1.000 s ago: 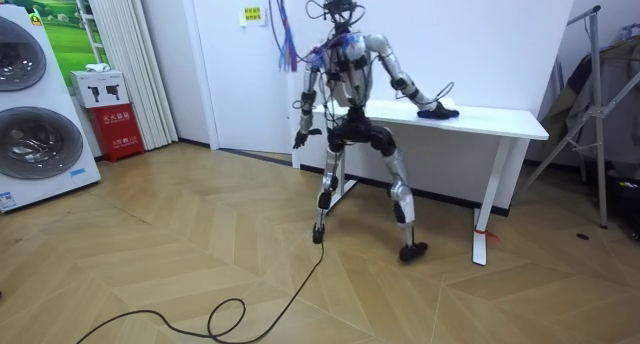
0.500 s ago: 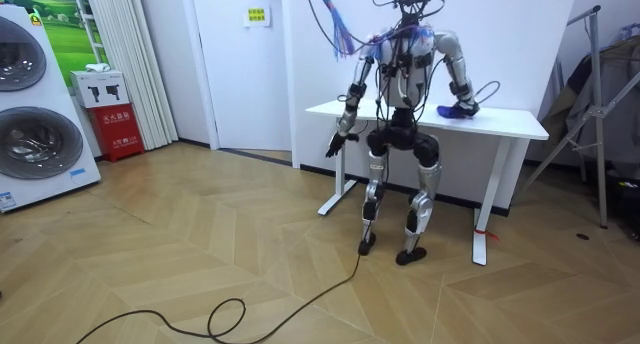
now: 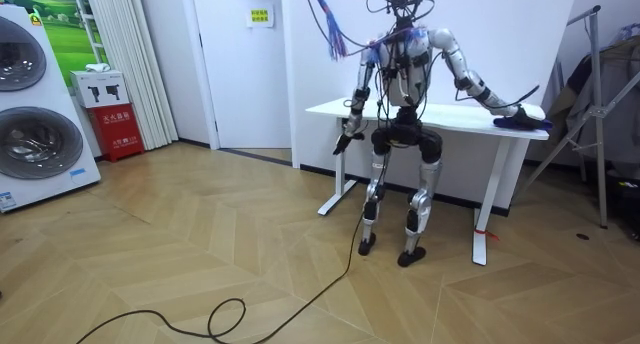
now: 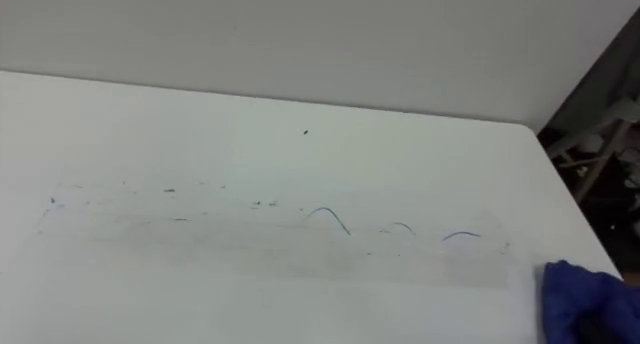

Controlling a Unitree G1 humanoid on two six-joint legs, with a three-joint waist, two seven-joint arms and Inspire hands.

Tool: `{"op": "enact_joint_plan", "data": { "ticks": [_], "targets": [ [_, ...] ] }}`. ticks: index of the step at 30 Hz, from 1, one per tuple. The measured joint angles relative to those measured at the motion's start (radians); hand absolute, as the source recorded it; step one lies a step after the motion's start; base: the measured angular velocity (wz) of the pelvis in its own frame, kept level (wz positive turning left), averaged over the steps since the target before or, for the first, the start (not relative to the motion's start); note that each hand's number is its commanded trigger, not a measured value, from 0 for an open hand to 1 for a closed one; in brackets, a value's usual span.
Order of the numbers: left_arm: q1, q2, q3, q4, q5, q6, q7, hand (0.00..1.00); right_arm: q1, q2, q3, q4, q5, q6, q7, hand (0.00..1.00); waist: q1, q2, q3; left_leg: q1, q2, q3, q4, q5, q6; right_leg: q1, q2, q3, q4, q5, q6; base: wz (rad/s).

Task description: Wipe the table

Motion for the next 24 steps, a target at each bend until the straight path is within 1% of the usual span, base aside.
{"op": "enact_joint_plan", "data": {
  "ticks": [1, 2, 3, 4, 5, 6, 7, 8, 9, 10, 11, 12, 13, 14, 15, 16, 17, 18, 19, 20, 21, 22, 23, 24],
  "targets": [
    [-0.006, -0.003, -0.017, 0.0, 0.001, 0.001, 0.0, 0.0, -0.013, 0.007, 0.025, -0.023, -0.003, 0.028, -0.002, 1.0, 0.014, 0.003, 0.002, 0.0, 0.001, 0.002, 0.0, 0.0, 0.0, -0.007, 0.003, 0.011, 0.002, 0.004, -0.004, -0.59],
    [-0.03, -0.01, -0.045, 0.007, 0.002, 0.002, 0.0, 0.0, -0.06, 0.022, 0.093, -0.068, -0.035, 0.08, -0.002, 1.0, 0.044, 0.012, 0.0083, -0.002, 0.004, 0.001, 0.002, -0.001, 0.0, -0.022, 0.011, 0.029, 0.002, 0.018, -0.013, -0.79],
    [-0.052, -0.014, -0.069, 0.036, 0.002, 0.005, -0.001, 0.0, -0.13, 0.045, 0.186, -0.123, -0.088, 0.124, 0.009, 1.0, 0.071, 0.018, 0.0126, -0.017, 0.008, 0.001, 0.008, -0.003, -0.002, -0.047, 0.018, 0.034, 0.006, 0.031, -0.024, -0.77],
    [-0.069, -0.017, -0.078, 0.048, 0.003, 0.009, -0.002, 0.0, -0.169, 0.062, 0.244, -0.155, -0.116, 0.141, 0.024, 1.0, 0.082, 0.021, 0.0147, -0.026, 0.008, -0.001, 0.01, -0.005, -0.006, -0.059, 0.02, 0.033, 0.007, 0.036, -0.03, -0.62],
    [-0.092, -0.02, -0.092, 0.062, 0.004, 0.018, -0.002, 0.0, -0.263, 0.099, 0.363, -0.22, -0.19, 0.161, 0.071, 1.0, 0.11, 0.023, 0.0184, -0.045, 0.011, -0.005, 0.016, -0.004, -0.005, -0.086, 0.025, 0.03, 0.011, 0.044, -0.04, -0.31],
    [-0.108, -0.019, -0.102, 0.06, 0.005, 0.021, -0.005, 0.0, -0.375, 0.141, 0.47, -0.255, -0.263, 0.161, 0.117, 1.0, 0.133, 0.025, 0.0317, -0.062, 0.012, -0.019, 0.022, 0.003, -0.01, -0.099, 0.031, 0.021, 0.009, 0.043, -0.044, -0.09],
    [-0.117, -0.021, -0.103, 0.058, 0.005, 0.021, -0.006, 0.0, -0.43, 0.165, 0.512, -0.265, -0.292, 0.154, 0.142, 1.0, 0.146, 0.027, 0.0395, -0.071, 0.014, -0.033, 0.025, 0.009, -0.015, -0.1, 0.033, 0.01, 0.004, 0.04, -0.045, 0.39],
    [-0.127, -0.022, -0.121, 0.04, 0.005, 0.031, -0.011, 0.0, -0.515, 0.195, 0.555, -0.276, -0.327, 0.13, 0.18, 1.0, 0.177, 0.028, 0.0456, -0.094, 0.015, -0.062, 0.028, 0.018, -0.024, -0.11, 0.035, -0.003, -0.001, 0.033, -0.049, 0.72],
    [-0.116, -0.021, -0.143, 0.009, 0.005, 0.042, -0.02, 0.0, -0.589, 0.21, 0.59, -0.277, -0.356, 0.117, 0.205, 1.0, 0.219, 0.031, 0.0463, -0.113, 0.014, -0.086, 0.027, 0.029, -0.024, -0.12, 0.033, -0.019, 0.0, 0.027, -0.055, 0.76],
    [-0.109, -0.021, -0.146, -0.002, 0.005, 0.047, -0.025, 0.0, -0.615, 0.215, 0.599, -0.278, -0.37, 0.111, 0.218, 1.0, 0.238, 0.032, 0.0454, -0.118, 0.013, -0.103, 0.026, 0.031, -0.026, -0.119, 0.032, -0.036, -0.001, 0.026, -0.059, 0.97],
    [-0.094, -0.018, -0.142, -0.008, 0.013, 0.055, -0.033, 0.0, -0.643, 0.216, 0.607, -0.271, -0.384, 0.095, 0.235, 1.0, 0.258, 0.031, 0.044, -0.123, 0.005, -0.15, 0.021, 0.041, -0.027, -0.111, 0.028, -0.068, -0.009, 0.018, -0.057, 1.09],
    [-0.068, -0.018, -0.13, -0.008, 0.027, 0.074, -0.047, 0.0, -0.641, 0.208, 0.604, -0.27, -0.384, 0.089, 0.24, 1.0, 0.274, 0.025, 0.0401, -0.121, -0.004, -0.189, 0.01, 0.049, -0.026, -0.09, 0.023, -0.1, -0.018, 0.011, -0.049, 1.13],
    [-0.05, -0.018, -0.127, -0.009, 0.033, 0.082, -0.052, 0.0, -0.634, 0.204, 0.601, -0.267, -0.382, 0.088, 0.24, 1.0, 0.276, 0.025, 0.0403, -0.119, -0.007, -0.203, 0.007, 0.05, -0.025, -0.078, 0.022, -0.108, -0.022, 0.008, -0.044, 1.0],
    [-0.011, -0.017, -0.121, -0.009, 0.043, 0.092, -0.068, 0.0, -0.595, 0.199, 0.588, -0.26, -0.38, 0.088, 0.24, 1.0, 0.276, 0.025, 0.0401, -0.117, -0.016, -0.221, 0.007, 0.051, -0.024, -0.058, 0.017, -0.115, -0.031, 0.0, -0.032, 0.91],
    [0.019, -0.018, -0.121, -0.013, 0.043, 0.098, -0.085, 0.0, -0.526, 0.178, 0.585, -0.246, -0.379, 0.087, 0.236, 1.0, 0.27, 0.022, 0.0389, -0.115, -0.028, -0.223, 0.009, 0.054, -0.018, -0.036, 0.008, -0.117, -0.034, -0.006, -0.023, 0.93],
    [0.029, -0.018, -0.12, -0.015, 0.044, 0.098, -0.092, 0.0, -0.487, 0.165, 0.585, -0.231, -0.378, 0.085, 0.232, 1.0, 0.264, 0.022, 0.0387, -0.114, -0.034, -0.223, 0.011, 0.055, -0.017, -0.026, 0.003, -0.115, -0.034, -0.009, -0.017, 0.98],
    [0.042, -0.02, -0.114, -0.015, 0.062, 0.096, -0.096, 0.0, -0.387, 0.163, 0.506, -0.228, -0.317, 0.02, 0.175, 1.0, 0.247, 0.021, 0.0379, -0.104, -0.047, -0.221, 0.012, 0.059, -0.01, -0.003, -0.01, -0.11, -0.034, -0.016, -0.005, 0.83],
    [0.064, -0.025, -0.09, -0.015, 0.088, 0.084, -0.096, 0.0, -0.311, 0.162, 0.457, -0.229, -0.279, -0.035, 0.143, 1.0, 0.227, 0.024, 0.0352, -0.089, -0.059, -0.214, 0.01, 0.062, -0.006, 0.017, -0.022, -0.104, -0.033, -0.024, 0.007, 0.61],
    [0.073, -0.024, -0.079, -0.015, 0.091, 0.075, -0.096, 0.0, -0.277, 0.162, 0.438, -0.231, -0.257, -0.058, 0.129, 1.0, 0.222, 0.022, 0.0334, -0.079, -0.063, -0.211, 0.008, 0.062, -0.005, 0.027, -0.027, -0.098, -0.034, -0.027, 0.012, 0.23],
    [0.084, -0.024, -0.058, -0.014, 0.091, 0.067, -0.095, 0.0, -0.224, 0.161, 0.405, -0.231, -0.225, -0.097, 0.106, 1.0, 0.197, 0.019, 0.0296, -0.067, -0.072, -0.21, 0.008, 0.062, -0.005, 0.046, -0.034, -0.091, -0.037, -0.034, 0.023, 0.11],
    [0.088, -0.023, -0.041, -0.014, 0.091, 0.06, -0.095, 0.0, -0.17, 0.159, 0.363, -0.231, -0.191, -0.127, 0.083, 1.0, 0.171, 0.017, 0.0261, -0.06, -0.078, -0.196, 0.007, 0.06, -0.001, 0.059, -0.039, -0.088, -0.037, -0.038, 0.03, 0.1],
    [0.089, -0.024, -0.031, -0.014, 0.091, 0.055, -0.095, 0.0, -0.144, 0.155, 0.343, -0.231, -0.178, -0.14, 0.065, 1.0, 0.166, 0.018, 0.0231, -0.058, -0.08, -0.181, 0.007, 0.058, 0.002, 0.059, -0.042, -0.087, -0.034, -0.039, 0.032, 0.0],
    [0.077, -0.024, -0.01, -0.014, 0.105, 0.042, -0.095, 0.0, -0.099, 0.136, 0.318, -0.231, -0.159, -0.157, 0.035, 1.0, 0.154, 0.019, 0.0142, -0.054, -0.082, -0.159, 0.007, 0.057, 0.004, 0.059, -0.046, -0.081, -0.034, -0.039, 0.032, -0.24],
    [0.068, -0.023, 0.014, -0.014, 0.128, 0.031, -0.095, 0.0, -0.058, 0.114, 0.298, -0.23, -0.138, -0.166, 0.01, 1.0, 0.151, 0.021, 0.0096, -0.047, -0.083, -0.144, 0.007, 0.052, 0.012, 0.059, -0.048, -0.058, -0.034, -0.039, 0.033, -0.3]
  ]
}}
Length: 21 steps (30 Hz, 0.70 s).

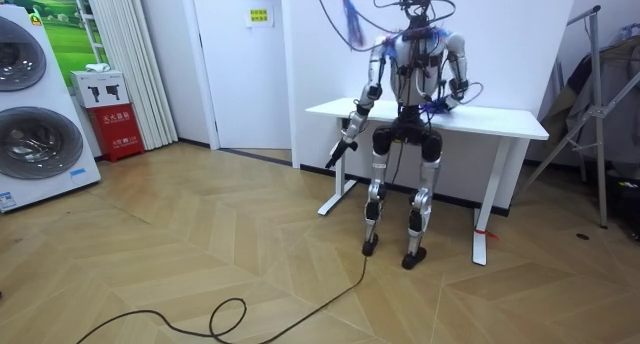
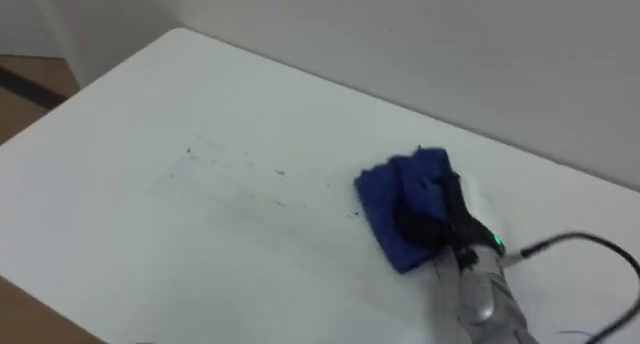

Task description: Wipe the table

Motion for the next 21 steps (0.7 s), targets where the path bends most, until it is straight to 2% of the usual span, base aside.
{"op": "enact_joint_plan", "data": {
  "ticks": [1, 3, 6, 8, 10, 11, 13, 15, 16, 17, 18, 19, 21],
  "targets": [
    [-0.007, 0.002, 0.008, 0.0, 0.001, -0.004, 0.001, 0.0, 0.017, -0.008, -0.011, 0.0, 0.004, -0.002, -0.011, 1.0, -0.002, 0.001, -0.0017, 0.002, 0.0, 0.006, 0.0, -0.002, 0.004, 0.0, -0.001, 0.006, 0.0, -0.001, 0.002, -0.3],
    [-0.023, 0.008, 0.025, -0.004, 0.003, -0.019, 0.004, 0.0, 0.064, -0.024, -0.069, 0.008, 0.005, -0.007, -0.035, 1.0, -0.044, 0.004, -0.0041, 0.007, -0.002, 0.011, -0.001, -0.013, 0.02, 0.001, 0.0, 0.028, 0.0, -0.002, 0.007, -0.1],
    [-0.019, 0.011, 0.032, -0.025, -0.012, -0.027, 0.009, 0.0, 0.092, -0.043, -0.123, 0.055, 0.05, -0.007, -0.041, 1.0, -0.064, 0.007, -0.0055, 0.013, 0.001, 0.027, -0.002, -0.021, 0.029, 0.0, 0.001, 0.06, 0.0, 0.001, 0.01, -0.21],
    [-0.019, 0.01, 0.025, -0.025, -0.035, -0.022, 0.01, 0.0, 0.09, -0.063, -0.122, 0.084, 0.082, -0.006, -0.034, 1.0, -0.074, 0.007, -0.0066, 0.014, 0.001, 0.032, 0.004, -0.023, 0.031, 0.001, 0.001, 0.067, 0.002, 0.004, 0.013, -0.16],
    [-0.02, 0.0, 0.015, -0.025, -0.048, -0.011, 0.015, 0.0, 0.054, -0.064, -0.119, 0.106, 0.093, 0.007, -0.024, 1.0, -0.074, 0.009, -0.0075, 0.018, 0.002, 0.04, 0.004, -0.023, 0.031, 0.0, 0.003, 0.079, 0.002, 0.011, 0.012, -0.15],
    [-0.017, -0.006, 0.002, -0.022, -0.051, -0.005, 0.017, 0.0, 0.022, -0.063, -0.098, 0.113, 0.09, 0.031, -0.014, 1.0, -0.071, 0.011, -0.0079, 0.022, 0.005, 0.051, 0.005, -0.022, 0.031, -0.001, 0.006, 0.086, 0.003, 0.017, 0.008, -0.34],
    [-0.023, -0.015, -0.018, -0.002, -0.051, -0.001, 0.025, 0.0, -0.037, -0.06, -0.066, 0.116, 0.09, 0.095, 0.003, 1.0, -0.051, 0.013, -0.0071, 0.03, 0.015, 0.077, 0.001, -0.022, 0.03, -0.007, 0.014, 0.111, 0.002, 0.025, 0.001, -0.44],
    [-0.029, -0.034, -0.033, 0.017, -0.05, 0.013, 0.031, 0.0, -0.161, -0.05, -0.003, 0.114, 0.062, 0.22, 0.053, 1.0, -0.018, 0.013, -0.0055, 0.022, 0.031, 0.115, -0.001, -0.02, 0.022, -0.039, 0.024, 0.135, 0.009, 0.034, -0.011, -0.49],
    [-0.03, -0.036, -0.039, 0.02, -0.051, 0.015, 0.03, 0.0, -0.202, -0.046, 0.023, 0.114, 0.051, 0.245, 0.073, 1.0, -0.016, 0.012, -0.0045, 0.016, 0.034, 0.117, -0.001, -0.019, 0.02, -0.047, 0.026, 0.138, 0.014, 0.036, -0.015, -0.39],
    [-0.036, -0.04, -0.046, 0.023, -0.049, 0.02, 0.03, 0.0, -0.272, -0.03, 0.091, 0.101, 0.015, 0.283, 0.102, 1.0, 0.01, 0.011, -0.0033, 0.008, 0.041, 0.131, -0.006, -0.015, 0.015, -0.067, 0.031, 0.145, 0.025, 0.039, -0.021, -0.3],
    [-0.04, -0.038, -0.053, 0.021, -0.05, 0.026, 0.03, 0.0, -0.347, -0.024, 0.15, 0.092, -0.012, 0.298, 0.133, 1.0, 0.042, 0.008, 0.0034, 0.002, 0.049, 0.142, -0.005, -0.013, 0.01, -0.081, 0.038, 0.149, 0.029, 0.04, -0.028, -0.26],
    [-0.042, -0.036, -0.06, 0.02, -0.05, 0.03, 0.029, 0.0, -0.386, -0.015, 0.178, 0.091, -0.012, 0.298, 0.149, 1.0, 0.053, 0.007, 0.0063, -0.002, 0.052, 0.142, -0.003, -0.012, 0.007, -0.088, 0.041, 0.15, 0.031, 0.039, -0.03, -0.08],
    [-0.044, -0.036, -0.09, 0.018, -0.041, 0.04, 0.018, 0.0, -0.51, -0.009, 0.229, 0.089, -0.011, 0.283, 0.197, 1.0, 0.106, 0.007, 0.0286, -0.008, 0.052, 0.125, -0.003, -0.008, 0.001, -0.094, 0.045, 0.144, 0.029, 0.034, -0.033, 0.22]
  ]
}}
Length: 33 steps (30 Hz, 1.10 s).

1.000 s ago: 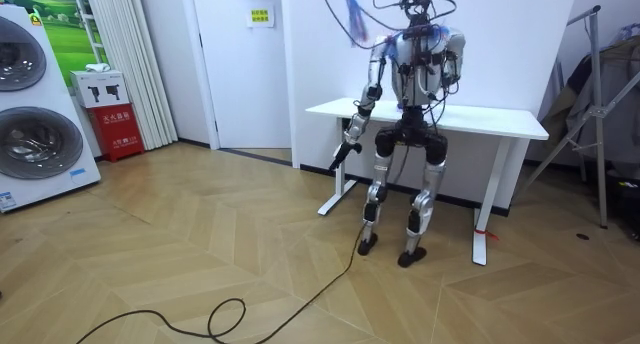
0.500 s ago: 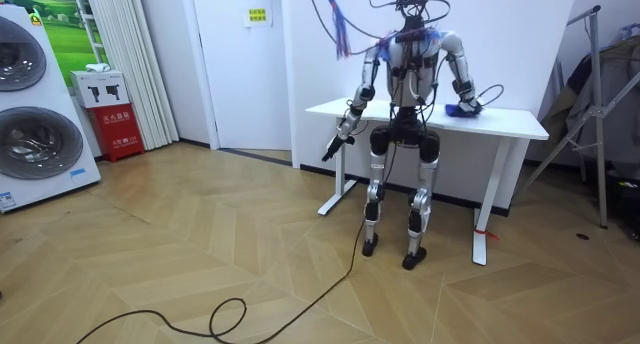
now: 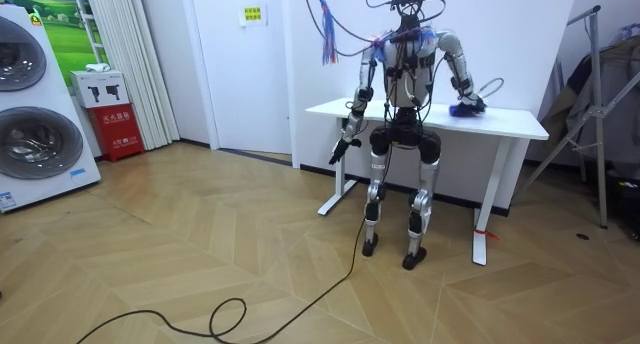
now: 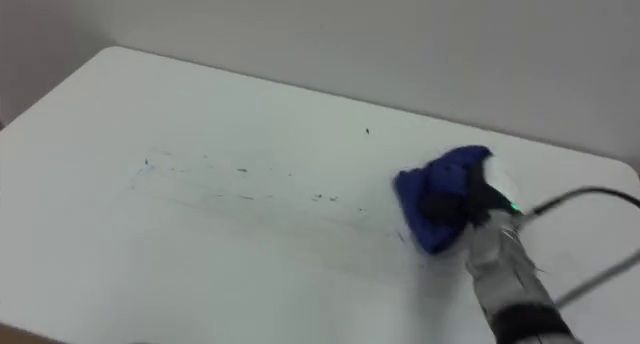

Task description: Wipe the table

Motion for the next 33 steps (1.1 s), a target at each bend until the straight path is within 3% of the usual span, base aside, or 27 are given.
{"op": "enact_joint_plan", "data": {
  "ticks": [2, 4, 5, 7, 8, 9, 10, 12, 13, 15, 16, 17, 19, 20, 22, 26, 28, 31, 32, 33],
  "targets": [
    [0.002, 0.004, 0.0, 0.006, 0.0, 0.018, -0.012, 0.0, -0.04, 0.0, 0.001, -0.011, -0.002, -0.004, 0.012, 1.0, 0.039, -0.004, 0.0002, -0.013, -0.002, -0.019, -0.003, 0.0, -0.001, 0.003, 0.0, -0.022, -0.013, -0.002, 0.002, 0.42],
    [0.026, 0.009, -0.003, 0.023, -0.012, 0.041, -0.019, 0.0, -0.039, 0.0, 0.001, -0.019, -0.02, -0.023, 0.015, 1.0, 0.037, -0.004, 0.0005, -0.016, -0.006, -0.055, -0.003, 0.0, -0.001, 0.021, -0.002, -0.058, -0.019, -0.002, 0.002, 0.56],
    [0.048, 0.013, -0.005, 0.021, -0.014, 0.043, -0.021, 0.0, -0.015, -0.001, 0.001, -0.016, -0.027, -0.029, 0.015, 1.0, 0.035, -0.01, -0.0036, -0.011, -0.008, -0.066, -0.003, 0.0, 0.0, 0.035, -0.005, -0.065, -0.02, -0.002, 0.003, 0.54],
    [0.064, 0.014, -0.005, 0.018, -0.03, 0.044, -0.027, 0.0, 0.065, -0.001, 0.0, 0.007, -0.048, -0.04, 0.003, 1.0, 0.025, -0.006, -0.0009, -0.004, -0.012, -0.067, -0.002, 0.0, 0.0, 0.052, -0.008, -0.065, -0.029, -0.002, 0.003, 0.4],
    [0.065, 0.015, -0.004, 0.018, -0.028, 0.04, -0.028, 0.0, 0.146, 0.007, -0.026, 0.038, -0.034, -0.076, -0.028, 1.0, 0.014, -0.004, -0.0008, 0.009, -0.014, -0.07, -0.002, 0.0, 0.0, 0.067, -0.012, -0.066, -0.027, -0.002, 0.003, 0.32],
    [0.072, 0.013, -0.001, 0.018, -0.029, 0.035, -0.028, 0.0, 0.22, 0.032, -0.089, 0.022, -0.021, -0.134, -0.075, 1.0, -0.026, -0.003, -0.0008, 0.023, -0.022, -0.066, -0.002, 0.0, 0.0, 0.088, -0.018, -0.063, -0.029, -0.007, 0.01, 0.28],
    [0.074, 0.012, 0.002, 0.018, -0.029, 0.032, -0.027, 0.0, 0.251, 0.037, -0.101, 0.022, -0.018, -0.164, -0.096, 1.0, -0.047, -0.002, -0.001, 0.032, -0.027, -0.065, -0.002, 0.0, 0.0, 0.1, -0.022, -0.059, -0.031, -0.01, 0.016, 0.1],
    [0.071, 0.013, 0.01, 0.017, -0.026, 0.008, -0.023, 0.0, 0.355, 0.039, -0.152, 0.018, -0.003, -0.251, -0.182, 1.0, -0.116, 0.007, -0.0085, 0.061, -0.033, -0.043, -0.005, 0.0, 0.0, 0.119, -0.029, -0.029, -0.029, -0.013, 0.021, -0.25],
    [0.064, 0.014, 0.013, 0.016, -0.026, -0.002, -0.02, 0.0, 0.374, 0.039, -0.167, 0.018, -0.002, -0.26, -0.204, 1.0, -0.13, 0.008, -0.0097, 0.066, -0.034, -0.035, -0.006, 0.0, 0.0, 0.118, -0.03, -0.019, -0.029, -0.013, 0.022, -0.46],
    [0.046, 0.024, 0.027, 0.008, -0.021, -0.028, -0.001, 0.0, 0.456, 0.028, -0.233, 0.018, 0.002, -0.276, -0.284, 1.0, -0.197, 0.01, -0.0258, 0.075, -0.039, -0.002, -0.008, 0.0, 0.001, 0.119, -0.035, -0.003, -0.03, -0.013, 0.024, -0.39],
    [0.038, 0.024, 0.034, 0.007, -0.012, -0.033, 0.002, 0.0, 0.481, 0.021, -0.252, 0.018, 0.008, -0.282, -0.301, 1.0, -0.209, 0.011, -0.0302, 0.079, -0.04, 0.006, -0.008, -0.001, 0.002, 0.119, -0.036, 0.004, -0.028, -0.013, 0.026, -0.34],
    [0.027, 0.025, 0.047, 0.007, 0.004, -0.035, 0.013, 0.0, 0.531, 0.013, -0.295, 0.018, 0.016, -0.289, -0.335, 1.0, -0.223, 0.013, -0.0394, 0.086, -0.042, 0.024, -0.008, -0.002, 0.003, 0.119, -0.04, 0.025, -0.028, -0.014, 0.03, -0.49],
    [0.025, 0.023, 0.071, -0.006, 0.014, -0.036, 0.017, 0.0, 0.593, 0.003, -0.353, 0.018, 0.032, -0.295, -0.376, 1.0, -0.232, 0.02, -0.0442, 0.097, -0.04, 0.055, -0.008, -0.009, 0.014, 0.119, -0.039, 0.046, -0.028, -0.015, 0.033, -0.5],
    [0.023, 0.017, 0.101, -0.016, 0.04, -0.035, 0.021, 0.0, 0.622, -0.004, -0.4, 0.02, 0.047, -0.298, -0.39, 1.0, -0.256, 0.026, -0.0477, 0.097, -0.032, 0.056, -0.009, -0.035, 0.023, 0.115, -0.032, 0.048, -0.027, -0.023, 0.046, -0.23],
    [0.028, 0.022, 0.126, -0.013, 0.048, -0.029, 0.034, 0.0, 0.67, -0.018, -0.474, 0.047, 0.069, -0.298, -0.409, 1.0, -0.275, 0.03, -0.0527, 0.107, -0.014, 0.083, -0.011, -0.057, 0.03, 0.111, -0.025, 0.058, -0.016, -0.025, 0.049, -0.3],
    [0.048, 0.026, 0.131, -0.01, 0.031, -0.017, 0.039, 0.0, 0.725, -0.038, -0.527, 0.064, 0.119, -0.29, -0.426, 1.0, -0.312, 0.023, -0.0485, 0.09, -0.005, 0.101, 0.062, -0.094, 0.035, 0.079, -0.039, 0.041, 0.058, -0.042, 0.047, -0.2],
    [0.037, 0.027, 0.129, -0.011, 0.03, -0.015, 0.038, 0.0, 0.721, -0.042, -0.527, 0.063, 0.128, -0.258, -0.425, 1.0, -0.322, 0.019, -0.0455, 0.069, 0.004, 0.107, 0.105, -0.109, 0.04, 0.056, -0.044, 0.028, 0.102, -0.043, 0.047, -0.19],
    [-0.011, 0.031, 0.085, 0.007, 0.02, -0.021, 0.045, 0.0, 0.628, -0.033, -0.473, 0.065, 0.132, -0.149, -0.423, 1.0, -0.278, 0.023, -0.0421, 0.056, 0.045, 0.177, 0.151, -0.128, 0.043, -0.001, -0.057, 0.0, 0.187, -0.035, 0.038, -0.61],
    [-0.056, 0.037, 0.062, 0.04, -0.008, -0.031, 0.054, 0.0, 0.574, -0.018, -0.437, 0.064, 0.129, -0.087, -0.423, 1.0, -0.241, 0.031, -0.0383, 0.041, 0.072, 0.212, 0.177, -0.135, 0.036, -0.043, -0.069, -0.011, 0.265, -0.043, 0.027, -0.85],
    [-0.107, 0.04, 0.042, 0.07, -0.009, -0.044, 0.058, 0.0, 0.537, -0.014, -0.38, 0.062, 0.125, -0.035, -0.421, 1.0, -0.193, 0.031, -0.033, 0.026, 0.099, 0.237, 0.198, -0.14, 0.026, -0.073, -0.102, -0.014, 0.336, -0.067, 0.025, -0.86]
  ]
}}
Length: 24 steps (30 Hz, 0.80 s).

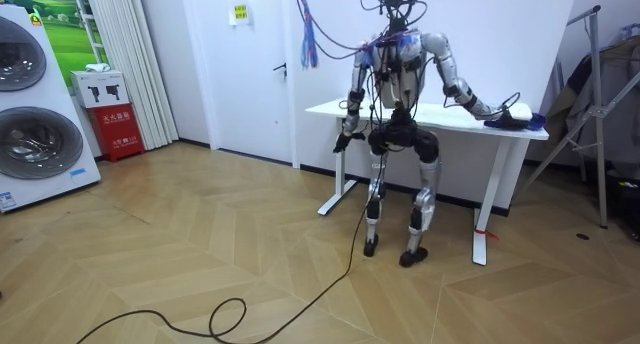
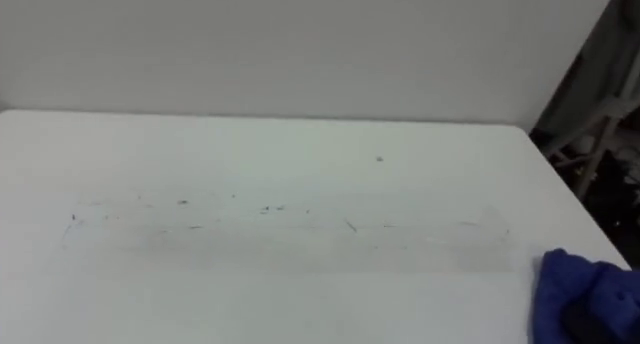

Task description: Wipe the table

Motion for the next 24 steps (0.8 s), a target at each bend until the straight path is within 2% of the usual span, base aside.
{"op": "enact_joint_plan", "data": {
  "ticks": [1, 2, 3, 4, 5, 6, 7, 8, 9, 10, 11, 12, 13, 14, 15, 16, 18, 19, 20, 21, 22, 23, 24],
  "targets": [
    [-0.019, 0.001, -0.014, 0.009, -0.001, -0.006, 0.003, 0.0, -0.023, 0.006, 0.029, -0.001, -0.005, 0.021, 0.004, 1.0, 0.022, 0.0, 0.0002, -0.012, 0.016, 0.007, 0.014, -0.003, -0.008, -0.011, -0.021, -0.003, 0.021, -0.009, 0.003, -0.81],
    [-0.059, 0.01, -0.046, 0.04, -0.002, -0.023, 0.009, 0.0, -0.091, 0.029, 0.097, -0.001, -0.017, 0.054, 0.019, 1.0, 0.066, -0.001, 0.0029, -0.042, 0.05, 0.02, 0.041, -0.005, -0.026, -0.025, -0.068, -0.01, 0.024, -0.014, 0.01, -0.76],
    [-0.096, 0.024, -0.075, 0.065, -0.004, -0.04, 0.009, 0.0, -0.184, 0.054, 0.166, -0.001, -0.056, 0.072, 0.047, 1.0, 0.1, -0.006, 0.0166, -0.074, 0.084, 0.024, 0.066, -0.003, -0.044, -0.035, -0.108, -0.009, -0.007, -0.011, 0.022, -0.72],
    [-0.11, 0.03, -0.087, 0.065, -0.011, -0.047, 0.008, 0.0, -0.237, 0.069, 0.207, -0.001, -0.072, 0.073, 0.068, 1.0, 0.116, -0.008, 0.0259, -0.093, 0.1, 0.024, 0.078, -0.001, -0.054, -0.037, -0.123, -0.007, -0.031, -0.005, 0.032, -0.47],
    [-0.142, 0.045, -0.106, 0.068, -0.023, -0.065, 0.003, 0.0, -0.332, 0.085, 0.285, 0.0, -0.101, 0.065, 0.109, 1.0, 0.144, -0.016, 0.0415, -0.134, 0.131, 0.01, 0.1, 0.006, -0.076, -0.04, -0.154, -0.007, -0.081, 0.006, 0.043, 0.0],
    [-0.181, 0.061, -0.128, 0.077, -0.043, -0.081, -0.005, 0.0, -0.41, 0.084, 0.331, 0.001, -0.14, 0.04, 0.153, 1.0, 0.164, -0.023, 0.0569, -0.189, 0.153, -0.028, 0.12, 0.019, -0.098, -0.04, -0.182, -0.022, -0.124, 0.03, 0.045, 0.29],
    [-0.199, 0.067, -0.135, 0.078, -0.045, -0.083, -0.008, 0.0, -0.443, 0.084, 0.342, 0.0, -0.165, 0.028, 0.17, 1.0, 0.172, -0.026, 0.059, -0.22, 0.163, -0.053, 0.125, 0.024, -0.105, -0.041, -0.19, -0.027, -0.15, 0.046, 0.05, 0.78],
    [-0.229, 0.08, -0.149, 0.077, -0.058, -0.084, -0.009, 0.0, -0.488, 0.084, 0.357, 0.004, -0.196, 0.009, 0.196, 1.0, 0.177, -0.03, 0.0585, -0.273, 0.182, -0.112, 0.128, 0.046, -0.134, -0.038, -0.199, -0.044, -0.196, 0.086, 0.052, 0.94],
    [-0.231, 0.092, -0.153, 0.077, -0.066, -0.08, -0.011, 0.0, -0.515, 0.084, 0.364, 0.0, -0.212, -0.007, 0.22, 1.0, 0.182, -0.029, 0.0588, -0.299, 0.204, -0.16, 0.117, 0.076, -0.176, -0.04, -0.204, -0.058, -0.217, 0.117, 0.053, 0.93],
    [-0.226, 0.097, -0.149, 0.073, -0.068, -0.074, -0.017, 0.0, -0.519, 0.084, 0.364, -0.001, -0.221, -0.019, 0.227, 1.0, 0.189, -0.029, 0.0589, -0.3, 0.219, -0.177, 0.109, 0.09, -0.196, -0.044, -0.202, -0.063, -0.223, 0.123, 0.057, 0.71],
    [-0.216, 0.118, -0.145, 0.067, -0.084, -0.066, -0.026, 0.0, -0.518, 0.084, 0.364, -0.003, -0.219, -0.04, 0.234, 1.0, 0.201, -0.031, 0.0574, -0.299, 0.252, -0.205, 0.092, 0.111, -0.235, -0.062, -0.187, -0.077, -0.215, 0.125, 0.063, 0.62],
    [-0.199, 0.133, -0.145, 0.061, -0.12, -0.064, -0.026, 0.0, -0.511, 0.081, 0.361, -0.029, -0.21, -0.061, 0.237, 1.0, 0.198, -0.021, 0.0475, -0.3, 0.289, -0.247, 0.088, 0.125, -0.258, -0.085, -0.169, -0.102, -0.115, 0.091, 0.149, 0.54],
    [-0.181, 0.132, -0.141, 0.051, -0.126, -0.062, -0.025, 0.0, -0.493, 0.082, 0.361, -0.045, -0.209, -0.064, 0.237, 1.0, 0.199, -0.01, 0.0416, -0.299, 0.314, -0.26, 0.082, 0.141, -0.236, -0.093, -0.151, -0.119, -0.063, 0.049, 0.129, 0.52],
    [-0.141, 0.125, -0.145, 0.033, -0.127, -0.063, -0.028, 0.0, -0.44, 0.081, 0.361, -0.084, -0.212, -0.074, 0.237, 1.0, 0.192, -0.007, 0.0353, -0.3, 0.328, -0.255, 0.075, 0.198, -0.158, -0.093, -0.133, -0.139, -0.012, -0.007, 0.098, 0.45],
    [-0.09, 0.103, -0.144, 0.009, -0.118, -0.059, -0.03, 0.0, -0.391, 0.081, 0.355, -0.121, -0.223, -0.084, 0.243, 1.0, 0.162, 0.0, 0.0278, -0.301, 0.304, -0.244, 0.089, 0.21, -0.153, -0.071, -0.112, -0.161, -0.017, -0.033, 0.054, 0.53],
    [-0.071, 0.092, -0.144, 0.002, -0.113, -0.057, -0.031, 0.0, -0.37, 0.081, 0.35, -0.139, -0.223, -0.088, 0.252, 1.0, 0.141, -0.002, 0.0282, -0.301, 0.277, -0.23, 0.1, 0.204, -0.153, -0.061, -0.107, -0.165, -0.025, -0.042, 0.038, 0.64],
    [-0.029, 0.051, -0.145, -0.002, -0.102, -0.05, -0.038, 0.0, -0.301, 0.081, 0.307, -0.196, -0.223, -0.098, 0.297, 1.0, 0.071, 0.004, 0.0276, -0.282, 0.135, -0.194, 0.145, 0.118, -0.13, -0.013, -0.096, -0.157, -0.094, -0.046, 0.021, 0.54],
    [-0.026, 0.043, -0.145, -0.003, -0.102, -0.048, -0.043, 0.0, -0.293, 0.081, 0.295, -0.203, -0.222, -0.102, 0.309, 1.0, 0.06, 0.012, 0.0289, -0.269, 0.1, -0.183, 0.147, 0.093, -0.118, -0.004, -0.089, -0.157, -0.109, -0.045, 0.015, 0.17],
    [-0.026, 0.025, -0.146, -0.009, -0.103, -0.046, -0.048, 0.0, -0.282, 0.081, 0.28, -0.213, -0.222, -0.105, 0.323, 1.0, 0.053, 0.031, 0.0272, -0.243, 0.04, -0.168, 0.14, 0.055, -0.094, 0.003, -0.073, -0.146, -0.129, -0.039, -0.001, -0.15],
    [-0.027, 0.012, -0.146, -0.02, -0.103, -0.048, -0.048, 0.0, -0.28, 0.081, 0.278, -0.22, -0.234, -0.106, 0.332, 1.0, 0.052, 0.046, 0.0276, -0.212, -0.007, -0.162, 0.113, 0.037, -0.067, 0.004, -0.052, -0.123, -0.152, -0.033, -0.018, -0.3],
    [-0.027, 0.008, -0.146, -0.026, -0.103, -0.049, -0.048, 0.0, -0.279, 0.081, 0.281, -0.223, -0.238, -0.106, 0.336, 1.0, 0.054, 0.055, 0.0275, -0.192, -0.02, -0.162, 0.092, 0.034, -0.063, 0.004, -0.041, -0.107, -0.16, -0.03, -0.034, -0.49],
    [-0.026, 0.005, -0.146, -0.039, -0.104, -0.049, -0.045, 0.0, -0.274, 0.082, 0.287, -0.23, -0.246, -0.11, 0.338, 1.0, 0.059, 0.07, 0.0271, -0.149, -0.027, -0.161, 0.038, 0.036, -0.058, 0.004, -0.013, -0.074, -0.173, -0.03, -0.072, -0.67],
    [-0.018, 0.001, -0.146, -0.047, -0.111, -0.049, -0.038, 0.0, -0.27, 0.081, 0.293, -0.237, -0.258, -0.113, 0.343, 1.0, 0.064, 0.079, 0.0273, -0.109, -0.034, -0.163, -0.015, 0.044, -0.05, -0.003, -0.003, -0.039, -0.174, -0.03, -0.094, -0.72]
  ]
}}
